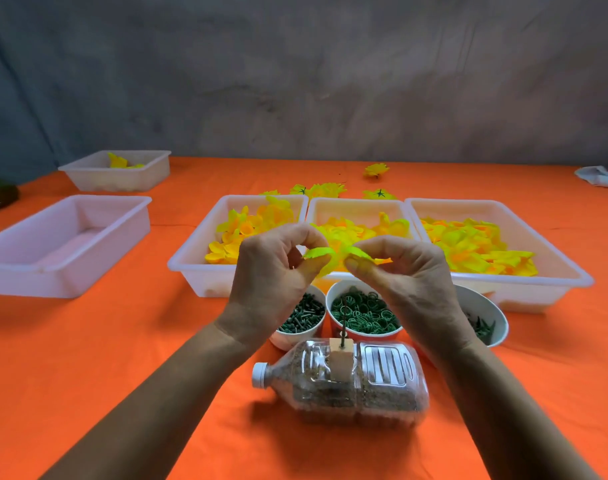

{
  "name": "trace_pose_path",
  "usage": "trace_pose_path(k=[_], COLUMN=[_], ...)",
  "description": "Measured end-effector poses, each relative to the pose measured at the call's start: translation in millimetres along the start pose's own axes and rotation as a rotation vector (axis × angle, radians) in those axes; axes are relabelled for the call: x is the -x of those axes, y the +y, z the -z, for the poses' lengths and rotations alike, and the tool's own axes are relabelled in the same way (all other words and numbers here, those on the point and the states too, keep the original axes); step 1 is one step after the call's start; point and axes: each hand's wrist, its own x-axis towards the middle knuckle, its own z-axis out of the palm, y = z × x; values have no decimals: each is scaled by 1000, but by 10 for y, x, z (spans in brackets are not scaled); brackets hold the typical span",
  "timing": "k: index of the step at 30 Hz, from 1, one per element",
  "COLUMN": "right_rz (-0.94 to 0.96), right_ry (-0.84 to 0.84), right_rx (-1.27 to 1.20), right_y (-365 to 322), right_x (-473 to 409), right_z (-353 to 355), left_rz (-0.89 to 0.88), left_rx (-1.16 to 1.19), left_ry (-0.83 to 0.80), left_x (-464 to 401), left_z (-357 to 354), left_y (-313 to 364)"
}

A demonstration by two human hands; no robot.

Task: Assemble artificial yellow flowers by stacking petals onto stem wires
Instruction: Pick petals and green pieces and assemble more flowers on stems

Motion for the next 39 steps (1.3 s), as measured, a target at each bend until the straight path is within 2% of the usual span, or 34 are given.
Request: trace_pose_path(k=[8,15,39], right_rz=[-129,17,212], right_ry=[31,0,72], right_rx=[-140,-117,128], right_y=[184,253,315], right_x=[178,265,311], right_z=[0,4,-37], left_rz=[-196,-320,-391], left_rx=[-36,-142,-239], left_ry=[61,103,96], left_x=[267,370,478], left_z=[-170,-206,-201], left_y=[-184,-217,-181])
